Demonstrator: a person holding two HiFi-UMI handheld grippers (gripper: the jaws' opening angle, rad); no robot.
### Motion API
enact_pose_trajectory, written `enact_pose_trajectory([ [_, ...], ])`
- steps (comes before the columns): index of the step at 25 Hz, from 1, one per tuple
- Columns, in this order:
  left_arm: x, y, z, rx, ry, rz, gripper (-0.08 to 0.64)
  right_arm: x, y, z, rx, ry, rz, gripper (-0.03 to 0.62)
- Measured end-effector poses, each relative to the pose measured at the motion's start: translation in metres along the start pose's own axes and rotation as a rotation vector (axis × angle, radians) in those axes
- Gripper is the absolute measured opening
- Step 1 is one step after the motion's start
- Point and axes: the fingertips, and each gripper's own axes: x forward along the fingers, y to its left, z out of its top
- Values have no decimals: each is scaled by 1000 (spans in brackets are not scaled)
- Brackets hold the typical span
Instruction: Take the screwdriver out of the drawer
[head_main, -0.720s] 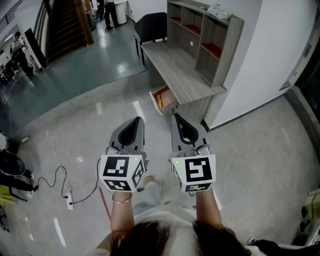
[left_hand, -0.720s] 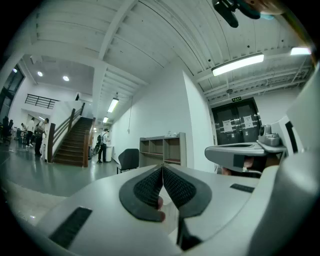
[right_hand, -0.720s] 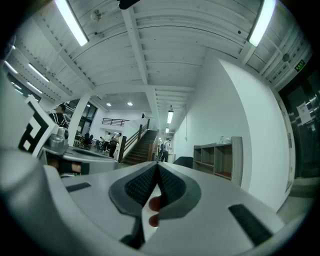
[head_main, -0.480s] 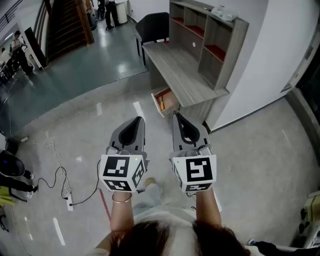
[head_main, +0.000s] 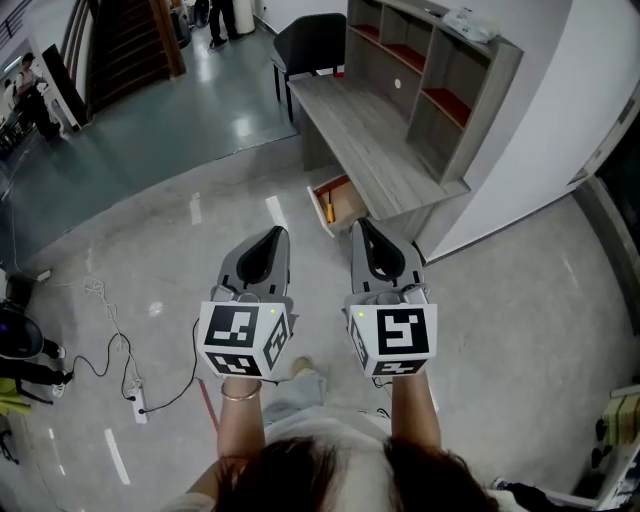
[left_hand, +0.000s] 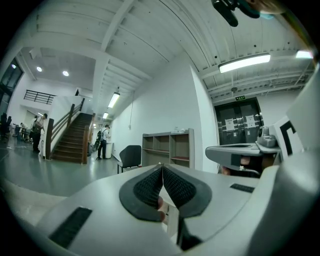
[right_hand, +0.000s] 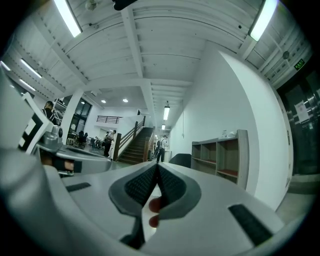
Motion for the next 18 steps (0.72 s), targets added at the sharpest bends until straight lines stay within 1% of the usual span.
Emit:
enact_pose_trajectory([
  [4,18,15,2,5,6,-18,18,25,-2,1,14,-6,-12,26],
  [8,31,36,5,5,6,-32,18,50,7,3,-11,-5,-15,26],
  [13,49,63,4,6,10,-50,18,83,17,1,-21,0,-20,27],
  [18,64,88,2,-1,9,-76,18,107,27,-2,2,7,-26,26],
])
